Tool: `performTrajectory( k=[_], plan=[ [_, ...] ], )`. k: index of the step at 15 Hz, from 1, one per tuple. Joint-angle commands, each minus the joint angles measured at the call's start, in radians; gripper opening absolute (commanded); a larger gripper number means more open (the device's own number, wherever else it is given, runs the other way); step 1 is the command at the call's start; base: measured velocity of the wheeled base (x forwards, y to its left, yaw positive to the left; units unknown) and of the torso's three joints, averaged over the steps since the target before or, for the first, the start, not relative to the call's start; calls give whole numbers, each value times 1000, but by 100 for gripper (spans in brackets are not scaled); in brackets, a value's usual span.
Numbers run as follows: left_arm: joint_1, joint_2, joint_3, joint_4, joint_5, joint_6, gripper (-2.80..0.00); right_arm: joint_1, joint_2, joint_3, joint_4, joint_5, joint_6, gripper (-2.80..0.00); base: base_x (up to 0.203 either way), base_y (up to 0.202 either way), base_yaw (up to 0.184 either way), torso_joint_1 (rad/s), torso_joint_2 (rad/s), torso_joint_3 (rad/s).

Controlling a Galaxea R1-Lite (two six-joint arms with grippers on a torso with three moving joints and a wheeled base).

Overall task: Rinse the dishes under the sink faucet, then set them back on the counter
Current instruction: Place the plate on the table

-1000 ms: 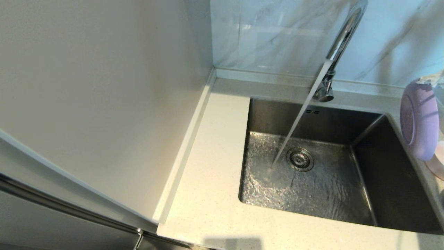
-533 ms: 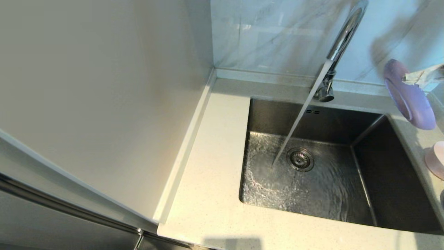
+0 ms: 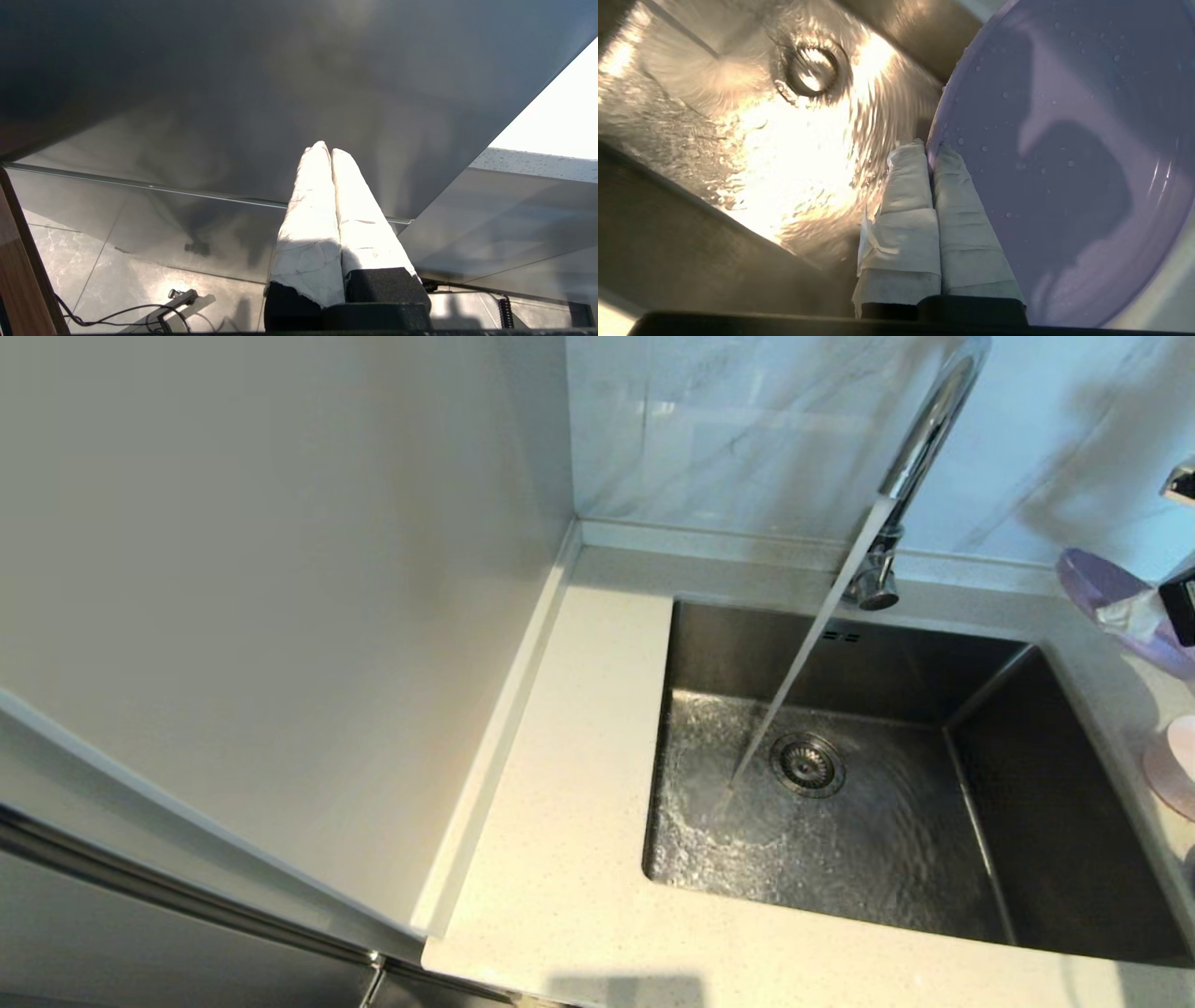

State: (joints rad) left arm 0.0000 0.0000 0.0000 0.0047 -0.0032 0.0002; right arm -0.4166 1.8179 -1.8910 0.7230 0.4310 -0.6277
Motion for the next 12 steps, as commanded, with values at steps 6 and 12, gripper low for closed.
performTrajectory(
  k=[6, 12],
  plan=[
    [0, 0, 0, 0, 0, 0, -280, 25, 81, 6, 3, -140, -24, -280, 0, 0, 0, 0, 0, 0],
    [0, 0, 0, 0, 0, 0, -280, 63, 149, 6, -129, -246, -16, -280, 0, 0, 0, 0, 0, 0]
  ],
)
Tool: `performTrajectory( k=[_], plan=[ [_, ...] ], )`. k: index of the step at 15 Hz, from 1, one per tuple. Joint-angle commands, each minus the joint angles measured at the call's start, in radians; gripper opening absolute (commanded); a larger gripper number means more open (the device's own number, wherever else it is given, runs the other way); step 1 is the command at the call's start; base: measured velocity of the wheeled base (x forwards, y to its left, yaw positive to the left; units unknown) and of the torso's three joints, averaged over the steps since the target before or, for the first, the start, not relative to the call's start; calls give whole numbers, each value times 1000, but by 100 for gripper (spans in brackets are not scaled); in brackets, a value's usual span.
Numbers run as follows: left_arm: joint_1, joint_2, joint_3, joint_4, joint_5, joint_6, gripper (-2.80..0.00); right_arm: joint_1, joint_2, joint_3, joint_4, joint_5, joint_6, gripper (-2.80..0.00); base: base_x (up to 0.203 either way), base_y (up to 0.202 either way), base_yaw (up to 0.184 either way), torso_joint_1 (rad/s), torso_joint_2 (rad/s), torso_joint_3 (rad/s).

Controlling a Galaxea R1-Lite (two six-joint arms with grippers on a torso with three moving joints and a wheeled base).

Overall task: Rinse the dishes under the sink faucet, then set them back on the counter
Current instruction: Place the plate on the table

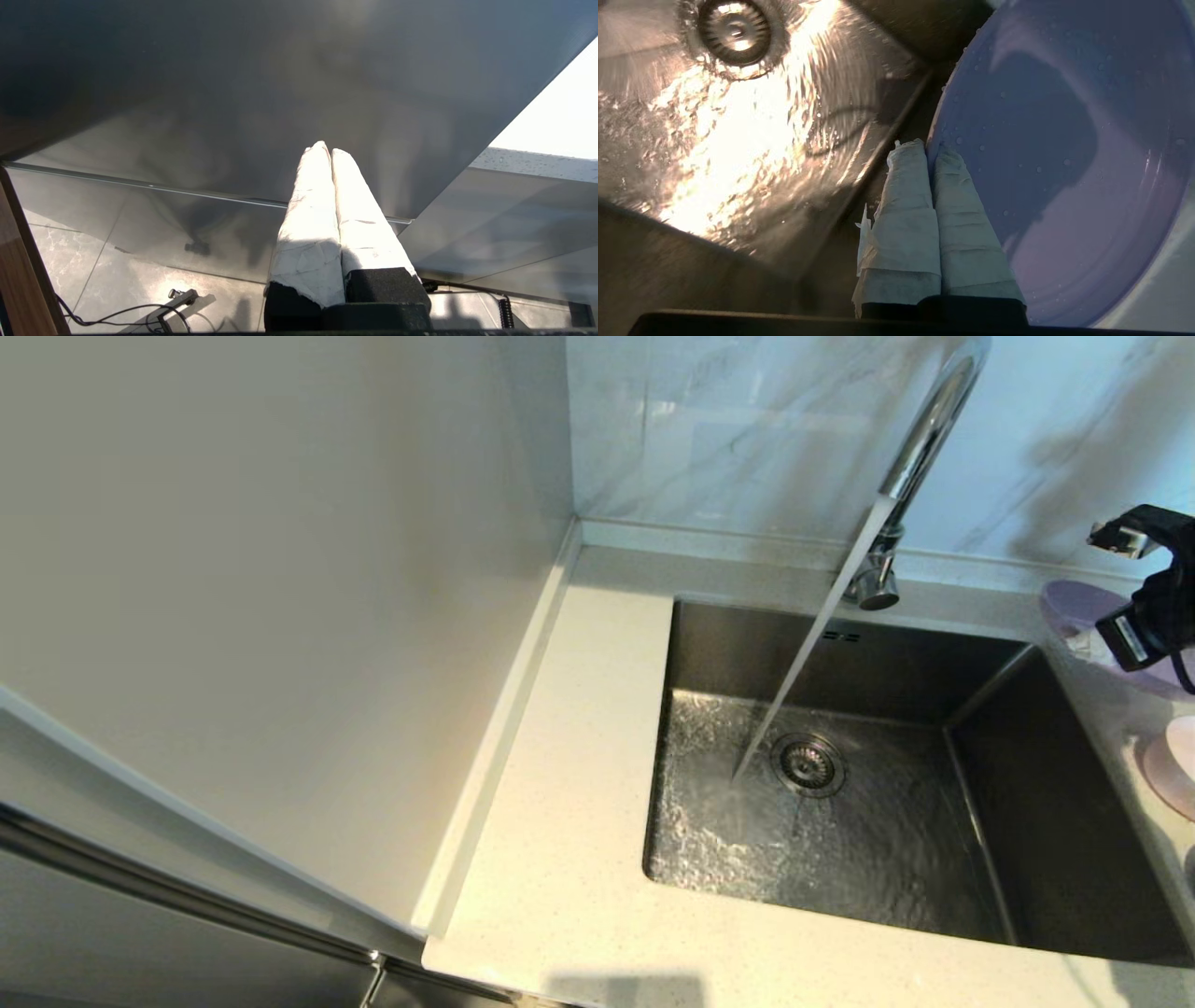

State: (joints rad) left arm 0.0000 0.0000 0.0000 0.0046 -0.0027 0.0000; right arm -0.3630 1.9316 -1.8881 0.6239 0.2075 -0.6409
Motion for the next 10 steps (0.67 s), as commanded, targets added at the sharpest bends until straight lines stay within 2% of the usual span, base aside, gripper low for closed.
performTrajectory(
  k=[1, 4, 6, 10],
  plan=[
    [0, 0, 0, 0, -2, 0, -280, 13, 55, 2, -67, -43, -2, -280, 0, 0, 0, 0, 0, 0],
    [0, 0, 0, 0, 0, 0, -280, 13, 83, 5, -87, -87, 14, -280, 0, 0, 0, 0, 0, 0],
    [0, 0, 0, 0, 0, 0, -280, 13, 97, 1, -86, -90, 54, -280, 0, 0, 0, 0, 0, 0],
    [0, 0, 0, 0, 0, 0, -280, 13, 135, -12, -108, -97, 75, -280, 0, 0, 0, 0, 0, 0]
  ],
)
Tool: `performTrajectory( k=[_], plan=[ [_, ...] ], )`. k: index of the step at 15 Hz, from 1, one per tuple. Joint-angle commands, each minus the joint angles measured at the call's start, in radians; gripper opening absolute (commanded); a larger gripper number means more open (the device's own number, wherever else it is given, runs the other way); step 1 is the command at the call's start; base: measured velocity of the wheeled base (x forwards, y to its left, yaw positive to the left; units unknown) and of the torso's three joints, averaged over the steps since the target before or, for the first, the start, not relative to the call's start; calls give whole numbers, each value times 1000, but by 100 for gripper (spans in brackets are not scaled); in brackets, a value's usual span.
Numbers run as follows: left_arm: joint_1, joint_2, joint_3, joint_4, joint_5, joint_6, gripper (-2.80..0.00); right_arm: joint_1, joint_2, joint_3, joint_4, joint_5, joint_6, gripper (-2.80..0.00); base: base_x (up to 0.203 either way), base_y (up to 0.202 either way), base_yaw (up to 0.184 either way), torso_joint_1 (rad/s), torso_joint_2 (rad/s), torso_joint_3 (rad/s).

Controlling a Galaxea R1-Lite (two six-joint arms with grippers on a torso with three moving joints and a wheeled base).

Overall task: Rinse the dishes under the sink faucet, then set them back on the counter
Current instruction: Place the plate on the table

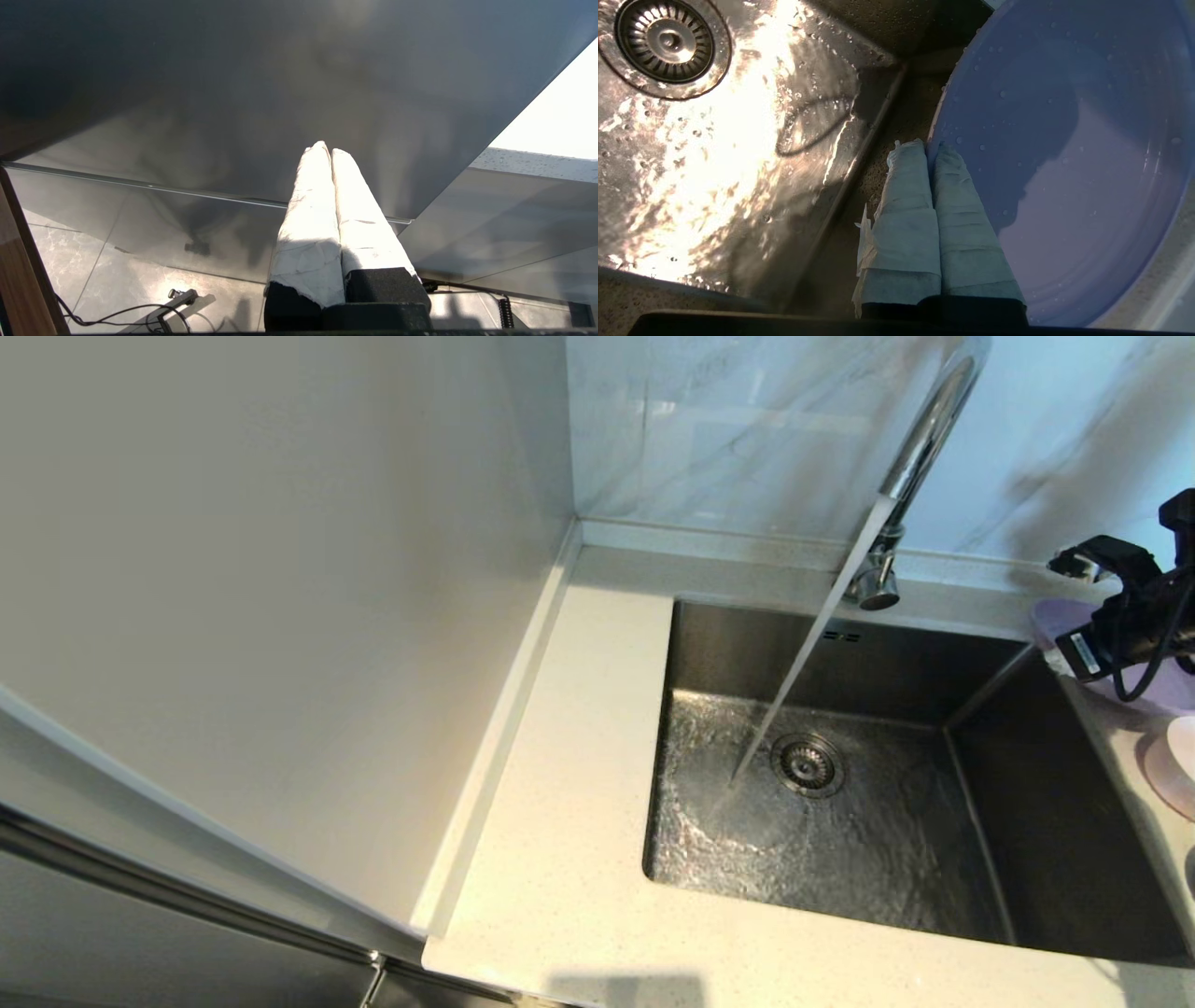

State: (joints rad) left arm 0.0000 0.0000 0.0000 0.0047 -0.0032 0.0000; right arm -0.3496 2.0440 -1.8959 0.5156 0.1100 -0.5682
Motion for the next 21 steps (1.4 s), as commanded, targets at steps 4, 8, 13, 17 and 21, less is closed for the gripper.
performTrajectory(
  k=[4, 8, 13, 17, 21],
  plan=[
    [0, 0, 0, 0, 0, 0, -280, 5, 63, -65, 0, -18, 26, -280, 0, 0, 0, 0, 0, 0],
    [0, 0, 0, 0, 0, 0, -280, 12, 94, -71, -92, -59, 37, -280, 0, 0, 0, 0, 0, 0],
    [0, 0, 0, 0, -1, 0, -280, 12, 104, -71, -115, -67, 43, 0, 0, 0, 0, 0, 0, 0],
    [0, 0, 0, 0, 0, 0, -280, 14, 95, -71, -117, -66, 115, 0, 0, 0, 0, 0, 0, 0],
    [0, 0, 0, 0, 0, 0, -280, 12, 27, -66, -115, -60, 176, 0, 0, 0, 0, 0, 0, 0]
  ],
)
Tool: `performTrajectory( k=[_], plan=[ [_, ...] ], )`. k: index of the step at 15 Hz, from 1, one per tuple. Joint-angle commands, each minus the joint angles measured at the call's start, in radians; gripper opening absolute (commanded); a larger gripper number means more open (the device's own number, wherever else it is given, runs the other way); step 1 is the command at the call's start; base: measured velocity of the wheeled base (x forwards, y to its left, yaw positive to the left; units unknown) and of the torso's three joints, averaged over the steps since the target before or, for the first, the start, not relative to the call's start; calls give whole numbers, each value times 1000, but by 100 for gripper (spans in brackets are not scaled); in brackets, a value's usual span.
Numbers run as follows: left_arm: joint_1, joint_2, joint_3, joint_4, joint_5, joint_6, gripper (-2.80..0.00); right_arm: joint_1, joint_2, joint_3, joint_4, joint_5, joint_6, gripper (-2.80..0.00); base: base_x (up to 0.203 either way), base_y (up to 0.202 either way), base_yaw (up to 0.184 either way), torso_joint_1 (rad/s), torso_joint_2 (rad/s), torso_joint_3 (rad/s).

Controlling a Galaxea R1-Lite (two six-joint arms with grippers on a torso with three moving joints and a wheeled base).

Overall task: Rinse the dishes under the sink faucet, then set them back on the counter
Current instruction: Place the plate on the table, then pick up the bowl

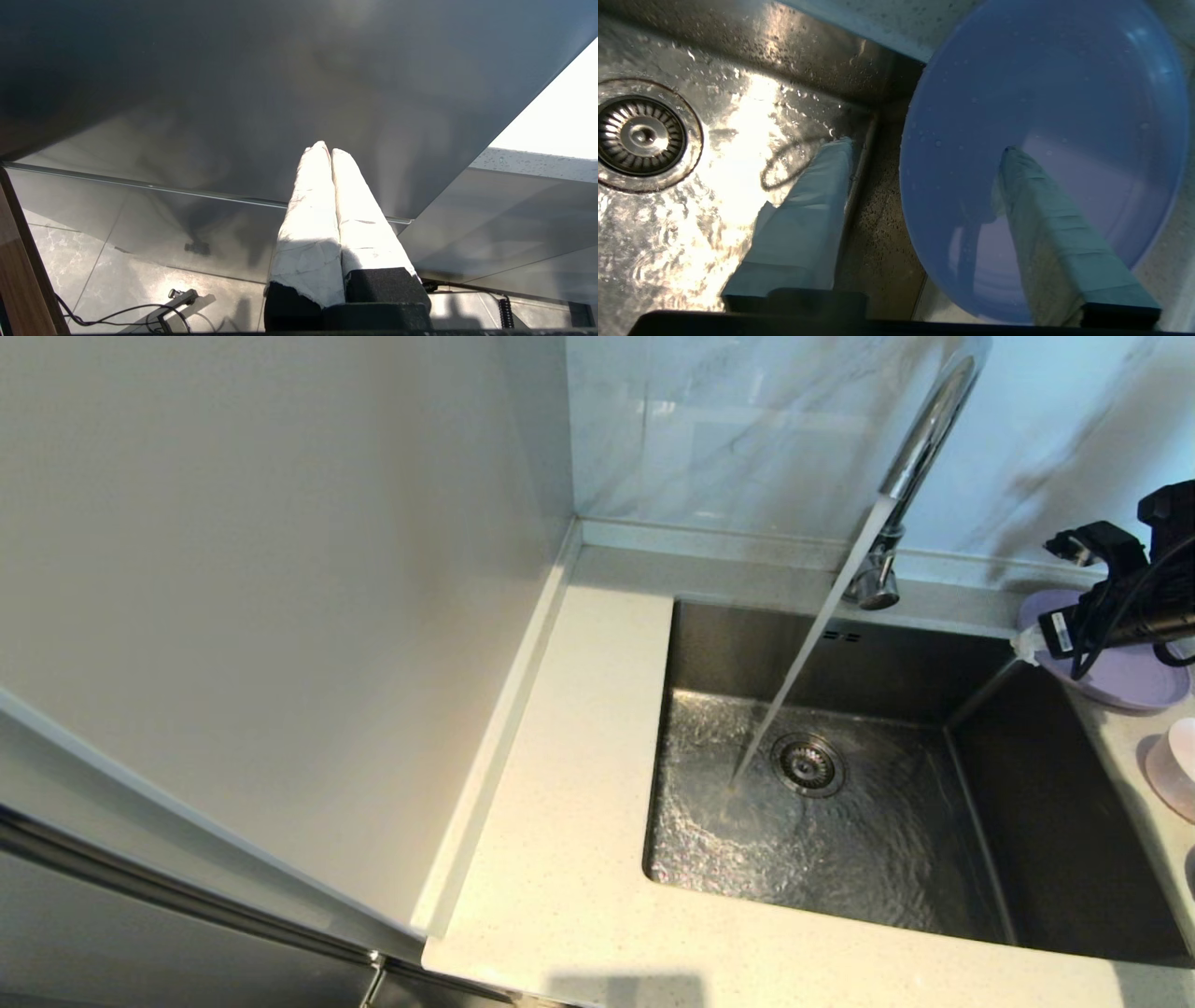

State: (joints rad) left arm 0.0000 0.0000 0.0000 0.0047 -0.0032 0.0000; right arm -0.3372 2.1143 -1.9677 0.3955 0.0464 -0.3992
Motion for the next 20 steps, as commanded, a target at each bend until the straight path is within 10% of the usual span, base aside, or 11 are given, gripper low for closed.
performTrajectory(
  k=[1, 9, 10, 20],
  plan=[
    [0, 0, 0, 0, 0, 0, -280, 0, -84, 15, 20, 14, 23, 0, 0, 0, 0, 0, 0, 0],
    [0, 0, 0, 0, 0, 0, -280, -22, -407, 203, 400, -34, 214, 0, 0, 0, 0, 0, 0, 0],
    [0, 0, 0, 0, 0, 0, -280, -22, -430, 203, 453, -39, 224, -280, 0, 0, 0, 0, 0, 0],
    [0, 0, 0, 0, 0, 0, -280, -10, -434, 224, 636, -140, 420, -280, 0, 0, 0, 0, 0, 0]
  ],
)
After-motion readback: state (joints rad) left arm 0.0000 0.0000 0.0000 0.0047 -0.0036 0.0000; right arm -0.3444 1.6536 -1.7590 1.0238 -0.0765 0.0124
